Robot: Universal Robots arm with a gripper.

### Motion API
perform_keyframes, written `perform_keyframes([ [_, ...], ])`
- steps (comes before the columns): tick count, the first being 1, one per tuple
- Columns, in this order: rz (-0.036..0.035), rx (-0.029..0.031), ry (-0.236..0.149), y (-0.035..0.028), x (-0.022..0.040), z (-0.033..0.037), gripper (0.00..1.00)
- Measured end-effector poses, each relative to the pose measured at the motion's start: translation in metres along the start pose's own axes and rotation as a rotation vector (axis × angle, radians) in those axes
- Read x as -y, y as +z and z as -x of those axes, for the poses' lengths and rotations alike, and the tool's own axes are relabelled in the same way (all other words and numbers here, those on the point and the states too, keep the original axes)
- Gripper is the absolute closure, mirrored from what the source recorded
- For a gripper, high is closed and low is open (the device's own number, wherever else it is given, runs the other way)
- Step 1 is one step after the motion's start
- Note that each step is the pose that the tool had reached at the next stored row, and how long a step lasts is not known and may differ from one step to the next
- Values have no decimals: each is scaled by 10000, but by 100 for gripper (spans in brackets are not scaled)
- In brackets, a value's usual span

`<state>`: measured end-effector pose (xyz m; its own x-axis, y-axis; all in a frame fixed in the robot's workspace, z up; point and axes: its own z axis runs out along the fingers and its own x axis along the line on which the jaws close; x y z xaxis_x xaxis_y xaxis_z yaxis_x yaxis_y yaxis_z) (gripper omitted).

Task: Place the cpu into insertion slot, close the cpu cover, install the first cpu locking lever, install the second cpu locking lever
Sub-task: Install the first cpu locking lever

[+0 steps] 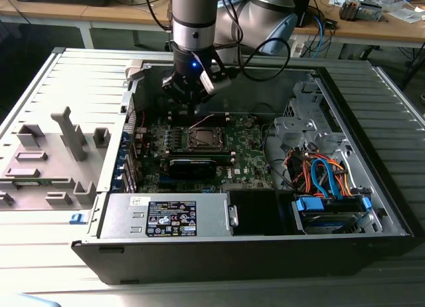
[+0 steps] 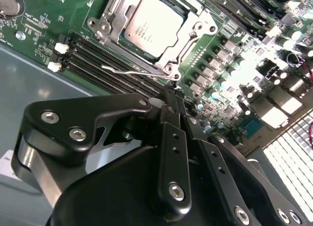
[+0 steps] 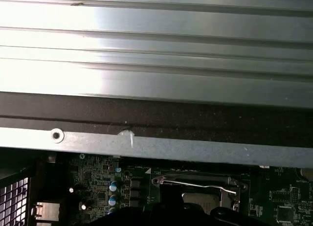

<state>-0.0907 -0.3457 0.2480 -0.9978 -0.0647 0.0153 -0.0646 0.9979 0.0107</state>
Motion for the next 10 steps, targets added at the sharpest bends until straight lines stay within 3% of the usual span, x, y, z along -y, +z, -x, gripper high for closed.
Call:
perform_keyframes([
  [10, 0, -18, -13, 102, -9, 33, 89],
])
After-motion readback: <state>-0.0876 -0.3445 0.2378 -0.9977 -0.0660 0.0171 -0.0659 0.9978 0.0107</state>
